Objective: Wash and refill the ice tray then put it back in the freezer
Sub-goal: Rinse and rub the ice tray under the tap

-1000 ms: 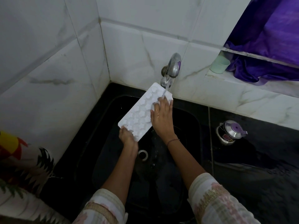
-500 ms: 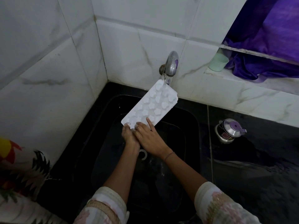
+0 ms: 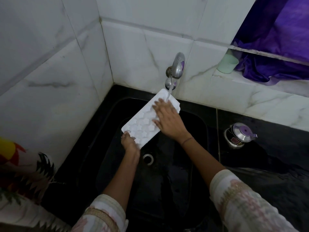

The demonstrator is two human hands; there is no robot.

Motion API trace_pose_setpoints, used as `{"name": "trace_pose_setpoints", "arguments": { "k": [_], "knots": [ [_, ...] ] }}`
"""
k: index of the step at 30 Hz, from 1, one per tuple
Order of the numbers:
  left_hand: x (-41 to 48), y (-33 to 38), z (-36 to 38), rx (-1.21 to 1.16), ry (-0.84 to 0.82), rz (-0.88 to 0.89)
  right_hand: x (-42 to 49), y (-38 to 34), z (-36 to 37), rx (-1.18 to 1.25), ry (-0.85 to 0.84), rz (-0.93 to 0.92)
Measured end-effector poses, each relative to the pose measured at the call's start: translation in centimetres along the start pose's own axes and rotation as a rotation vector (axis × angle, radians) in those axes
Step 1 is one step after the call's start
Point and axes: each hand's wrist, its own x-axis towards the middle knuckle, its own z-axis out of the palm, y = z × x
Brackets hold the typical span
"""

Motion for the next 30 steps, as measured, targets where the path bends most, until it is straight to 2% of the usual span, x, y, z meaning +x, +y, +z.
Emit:
{"name": "trace_pose_setpoints", "arguments": {
  "k": [5,9,14,18,21,23,25,28,30],
  "knots": [
    [-0.2,-0.2,-0.3,0.026,-0.016,-0.010,1.5,2.1,-1.1,0.081,-0.051,0.318],
    [-0.1,-0.3,-0.3,0.057,-0.011,0.014,2.0,1.2,-0.9,0.064,-0.141,0.396],
    [-0.7,-0.6,0.2,0.091,-0.060,0.090,1.7,-3.4,0.3,0.030,-0.147,0.191],
    [-1.7,0.0,0.9,0.028,-0.141,0.152,1.3,-7.2,1.4,-0.031,-0.235,-0.037],
    [-1.3,0.3,0.1,0.013,-0.097,0.139,1.4,-7.1,1.3,-0.051,-0.285,-0.147],
    [-0.8,0.4,-0.6,0.051,-0.040,0.169,1.6,-5.7,1.1,0.005,-0.283,-0.136],
    [-0.3,0.8,-1.1,0.091,-0.004,0.199,1.9,-3.8,0.9,0.064,-0.246,0.003],
    [0.2,1.2,-1.4,0.124,0.015,0.259,1.7,-1.5,0.2,0.105,-0.167,0.360],
    [0.0,1.5,-1.5,0.138,0.021,0.285,1.5,-0.9,-0.2,0.185,-0.189,0.591]
  ]
}}
